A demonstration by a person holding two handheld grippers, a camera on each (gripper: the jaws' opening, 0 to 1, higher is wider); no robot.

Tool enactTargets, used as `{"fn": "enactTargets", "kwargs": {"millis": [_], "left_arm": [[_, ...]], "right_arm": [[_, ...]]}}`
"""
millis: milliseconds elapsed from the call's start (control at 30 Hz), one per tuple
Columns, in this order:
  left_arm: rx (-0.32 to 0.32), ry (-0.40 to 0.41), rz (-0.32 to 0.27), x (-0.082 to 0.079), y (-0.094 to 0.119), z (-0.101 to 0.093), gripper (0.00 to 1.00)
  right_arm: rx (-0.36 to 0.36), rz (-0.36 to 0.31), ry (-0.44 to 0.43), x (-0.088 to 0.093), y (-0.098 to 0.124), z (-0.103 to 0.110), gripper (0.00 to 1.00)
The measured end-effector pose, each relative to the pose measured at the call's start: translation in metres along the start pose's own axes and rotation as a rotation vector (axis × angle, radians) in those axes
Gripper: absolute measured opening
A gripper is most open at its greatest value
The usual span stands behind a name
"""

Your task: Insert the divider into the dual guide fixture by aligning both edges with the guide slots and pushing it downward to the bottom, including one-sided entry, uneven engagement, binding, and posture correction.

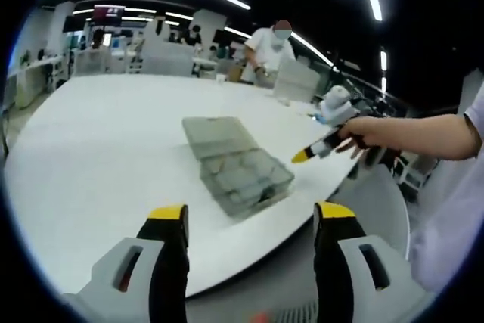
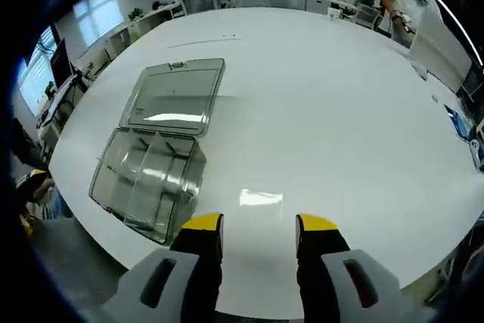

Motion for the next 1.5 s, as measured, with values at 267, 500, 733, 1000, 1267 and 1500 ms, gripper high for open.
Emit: {"fn": "enactTargets", "kwargs": {"millis": [267, 500, 733, 1000, 1267, 1500], "left_arm": [[0.006, -0.006, 0.019, 0.003, -0.001, -0.001, 0.64], [0.0, -0.002, 0.027, 0.004, -0.001, 0.0, 0.64], [-0.004, 0.001, 0.028, 0.004, -0.001, 0.001, 0.64], [-0.008, 0.0, 0.032, 0.004, -0.002, 0.001, 0.63], [-0.012, 0.002, 0.033, 0.004, -0.003, 0.002, 0.62], [-0.011, 0.0, 0.036, 0.004, -0.003, 0.002, 0.62]], "right_arm": [[0.014, 0.044, -0.02, 0.004, -0.018, 0.002, 0.4], [0.038, 0.069, -0.053, 0.007, -0.027, 0.001, 0.43], [0.046, 0.093, -0.076, 0.008, -0.031, 0.0, 0.41], [0.071, 0.129, -0.092, 0.009, -0.037, 0.003, 0.51], [0.045, 0.125, -0.077, 0.007, -0.038, 0.006, 0.47], [0.043, 0.124, -0.068, 0.005, -0.037, 0.01, 0.41]]}}
Point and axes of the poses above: the point that each gripper's makers call its tool centre point, and the gripper's own axes: y roughly backward along the fingers, z roughly to its left, x roughly out of its underside, the point moved 6 cm from there along y, roughly backward along the fingers, and after that the axes turned 10 degrees about y, right-handed, at the moved point
